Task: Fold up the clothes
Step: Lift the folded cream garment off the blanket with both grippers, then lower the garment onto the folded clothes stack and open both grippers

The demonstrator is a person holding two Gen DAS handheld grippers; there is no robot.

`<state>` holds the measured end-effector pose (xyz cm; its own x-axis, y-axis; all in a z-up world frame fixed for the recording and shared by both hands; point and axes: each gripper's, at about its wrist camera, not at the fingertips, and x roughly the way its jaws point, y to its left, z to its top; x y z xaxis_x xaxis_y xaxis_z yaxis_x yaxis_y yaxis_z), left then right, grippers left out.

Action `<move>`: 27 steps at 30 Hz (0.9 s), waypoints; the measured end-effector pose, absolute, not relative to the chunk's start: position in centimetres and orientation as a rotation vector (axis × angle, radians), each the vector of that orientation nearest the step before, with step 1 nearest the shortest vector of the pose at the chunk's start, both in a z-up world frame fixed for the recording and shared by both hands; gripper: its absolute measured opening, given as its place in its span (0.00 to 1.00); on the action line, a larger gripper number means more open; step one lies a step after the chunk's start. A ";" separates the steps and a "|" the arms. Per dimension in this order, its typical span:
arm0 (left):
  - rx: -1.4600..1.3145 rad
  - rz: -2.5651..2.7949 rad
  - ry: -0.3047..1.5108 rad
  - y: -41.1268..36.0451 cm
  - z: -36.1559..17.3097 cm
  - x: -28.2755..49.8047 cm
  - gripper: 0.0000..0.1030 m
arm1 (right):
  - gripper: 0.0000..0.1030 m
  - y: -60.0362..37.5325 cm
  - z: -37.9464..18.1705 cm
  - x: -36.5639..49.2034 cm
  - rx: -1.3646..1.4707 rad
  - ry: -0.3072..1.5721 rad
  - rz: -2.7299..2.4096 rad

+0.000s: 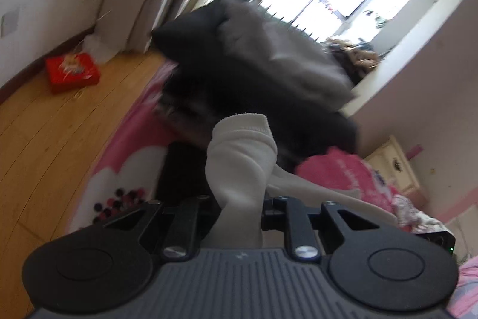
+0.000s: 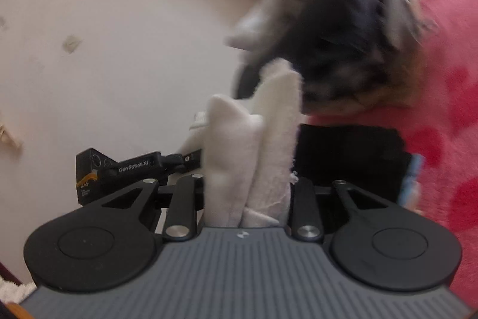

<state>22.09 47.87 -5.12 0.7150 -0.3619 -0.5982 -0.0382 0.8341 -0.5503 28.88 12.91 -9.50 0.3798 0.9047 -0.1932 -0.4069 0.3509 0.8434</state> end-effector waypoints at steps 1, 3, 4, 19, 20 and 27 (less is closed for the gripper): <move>-0.583 -0.191 0.763 48.1 -5.5 22.2 0.19 | 0.25 12.8 -10.2 29.3 0.817 0.761 0.963; -0.618 -0.196 0.754 48.3 -5.5 22.0 0.19 | 0.24 12.7 -10.7 29.5 0.857 0.762 0.978; -0.641 -0.203 0.745 48.4 -5.2 21.7 0.19 | 0.23 12.6 -11.0 29.6 0.877 0.762 0.985; -0.635 -0.201 0.749 48.8 -6.8 24.3 0.31 | 0.27 12.8 -12.2 31.0 0.900 0.762 0.992; -0.651 -0.190 0.752 49.0 -6.9 24.5 0.37 | 0.29 12.8 -12.6 31.3 0.910 0.766 0.984; -0.833 -0.112 0.707 51.0 -6.6 24.3 0.53 | 0.46 10.0 -13.7 31.7 1.068 0.715 0.810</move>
